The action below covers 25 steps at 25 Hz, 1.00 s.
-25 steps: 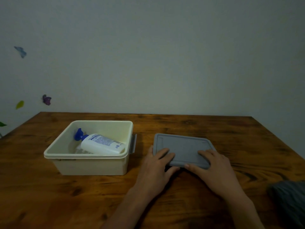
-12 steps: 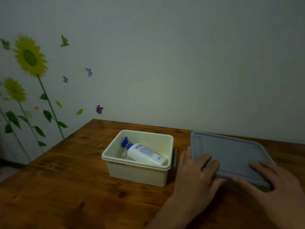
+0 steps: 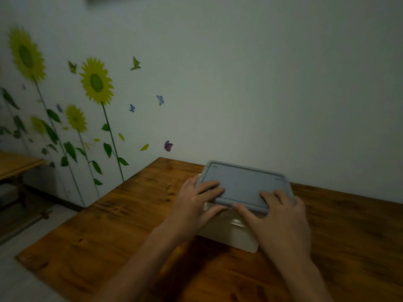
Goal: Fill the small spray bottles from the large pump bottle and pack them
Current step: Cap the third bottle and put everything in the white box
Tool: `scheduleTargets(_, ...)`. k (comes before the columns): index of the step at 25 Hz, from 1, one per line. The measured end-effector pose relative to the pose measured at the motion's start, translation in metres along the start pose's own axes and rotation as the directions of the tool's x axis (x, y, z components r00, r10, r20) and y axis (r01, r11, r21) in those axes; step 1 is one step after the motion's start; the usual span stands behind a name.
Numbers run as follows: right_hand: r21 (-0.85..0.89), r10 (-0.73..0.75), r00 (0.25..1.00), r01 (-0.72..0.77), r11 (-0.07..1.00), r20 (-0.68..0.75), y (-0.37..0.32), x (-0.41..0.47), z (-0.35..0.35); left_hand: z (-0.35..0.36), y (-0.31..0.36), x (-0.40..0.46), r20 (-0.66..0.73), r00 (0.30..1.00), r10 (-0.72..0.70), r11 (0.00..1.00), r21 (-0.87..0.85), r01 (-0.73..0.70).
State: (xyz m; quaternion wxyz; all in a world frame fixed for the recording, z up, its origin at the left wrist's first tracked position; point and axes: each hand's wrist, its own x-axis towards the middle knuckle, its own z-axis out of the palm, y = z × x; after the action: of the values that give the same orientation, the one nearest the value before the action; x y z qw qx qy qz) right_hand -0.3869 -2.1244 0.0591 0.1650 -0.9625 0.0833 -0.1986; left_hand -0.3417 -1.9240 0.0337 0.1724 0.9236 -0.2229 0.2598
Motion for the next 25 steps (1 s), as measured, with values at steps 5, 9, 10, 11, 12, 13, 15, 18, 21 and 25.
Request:
scheduleTargets(5,-0.012,-0.007,0.994,0.009,1.0,0.11,-0.042,-0.008,0.021,-0.007,-0.042,-0.019,0.034,0.997,-0.068,0.996,-0.057,0.07)
scheduleTargets(9,-0.039,0.008,0.993,-0.003,0.999,0.118,-0.045,-0.009,0.028,0.0,-0.052,-0.018,0.102,0.99,-0.1,0.987,-0.114,0.111)
scheduleTargets(10,-0.045,0.012,0.993,-0.006,0.999,0.121,-0.045,-0.009,0.029,0.002,-0.053,-0.017,0.119,0.987,-0.107,0.985,-0.124,0.122)
scheduleTargets(11,-0.052,0.009,0.992,-0.002,0.999,0.123,-0.045,-0.009,0.031,0.004,-0.055,-0.016,0.135,0.983,-0.121,0.981,-0.138,0.139)
scheduleTargets(12,-0.057,0.004,0.992,0.003,0.998,0.124,-0.045,-0.009,0.033,0.005,-0.056,-0.016,0.151,0.98,-0.127,0.977,-0.154,0.15)
scheduleTargets(13,-0.062,0.001,0.992,0.007,0.998,0.124,-0.044,-0.009,0.035,0.007,-0.057,-0.016,0.167,0.977,-0.134,0.973,-0.167,0.162)
scheduleTargets(15,-0.065,-0.003,0.992,0.012,0.998,0.125,-0.043,-0.009,0.039,0.006,-0.058,-0.015,0.193,0.971,-0.142,0.967,-0.182,0.177)
scheduleTargets(18,-0.057,-0.021,0.992,0.029,0.998,0.128,-0.039,-0.01,0.042,0.004,-0.058,-0.015,0.246,0.956,-0.158,0.957,-0.2,0.21)
scheduleTargets(21,-0.079,-0.035,0.99,0.046,0.996,0.139,-0.035,-0.011,0.045,0.006,-0.06,-0.018,0.261,0.953,-0.155,0.955,-0.209,0.212)
scheduleTargets(25,-0.121,-0.054,0.984,0.075,0.99,0.17,-0.032,-0.011,0.043,0.004,-0.059,-0.017,0.297,0.94,-0.167,0.944,-0.227,0.24)
